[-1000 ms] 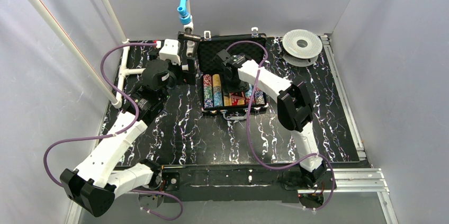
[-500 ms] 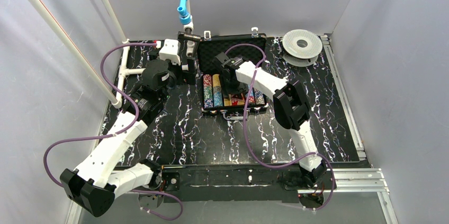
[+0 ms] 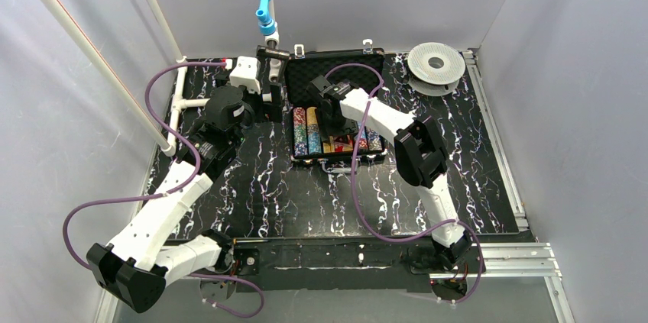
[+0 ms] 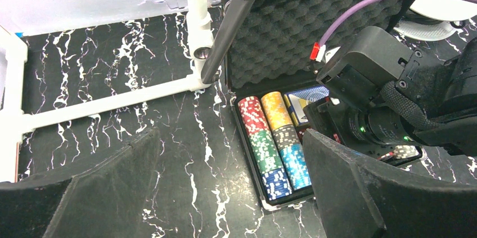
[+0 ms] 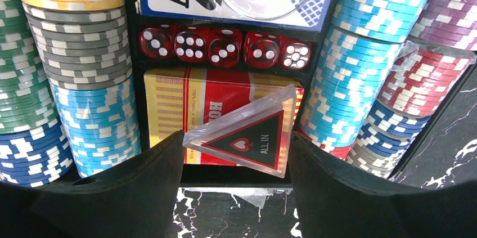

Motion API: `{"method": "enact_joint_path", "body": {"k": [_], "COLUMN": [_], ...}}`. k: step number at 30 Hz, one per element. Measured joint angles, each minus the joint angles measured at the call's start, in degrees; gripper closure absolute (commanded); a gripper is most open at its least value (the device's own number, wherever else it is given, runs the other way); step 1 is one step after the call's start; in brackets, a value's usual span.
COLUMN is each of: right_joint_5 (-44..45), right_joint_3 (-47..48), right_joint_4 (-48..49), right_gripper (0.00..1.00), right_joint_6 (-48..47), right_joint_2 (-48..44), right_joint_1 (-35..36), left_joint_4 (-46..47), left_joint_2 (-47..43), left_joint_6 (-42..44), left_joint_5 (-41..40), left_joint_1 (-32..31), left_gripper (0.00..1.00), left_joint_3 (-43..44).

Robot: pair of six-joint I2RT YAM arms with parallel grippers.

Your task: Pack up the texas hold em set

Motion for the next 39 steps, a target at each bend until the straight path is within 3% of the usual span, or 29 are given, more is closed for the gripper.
{"method": "enact_joint_path", "body": {"k": [8, 19, 31, 34, 39], "right_joint_5": [0.04, 0.44, 4.28, 2.89, -3.26], "right_joint_3": [0.0, -0.5, -16.74, -22.4, -29.79], "right_joint_4": [0.02, 0.28, 6.6, 8.94, 15.1], "right_gripper": [0.17, 0.14, 0.12, 0.1, 0.03], "right_joint_6": [0.11, 0.57, 5.22, 7.04, 9.99], "right_joint_2": [0.0, -2.43, -31.19, -37.64, -43.12], "right_joint_1": [0.11, 0.15, -1.07, -5.16, -18.75], "left_joint_4": [0.0, 0.0, 0.0, 0.0, 0.02], "left_joint_2": [0.0, 0.0, 0.44, 0.55, 0.55], "left_joint_6": [0.0, 0.0, 0.0, 0.0, 0.0], "left_joint_5": [0.0, 0.0, -0.02, -0.04, -0.2], "left_joint_1": [0.0, 0.0, 0.0, 0.0, 0.0], "left_gripper": [0.0, 0.01, 0.0, 0.01, 0.01], "left_joint_3": [0.0, 0.0, 0.0, -0.02, -0.15]}}
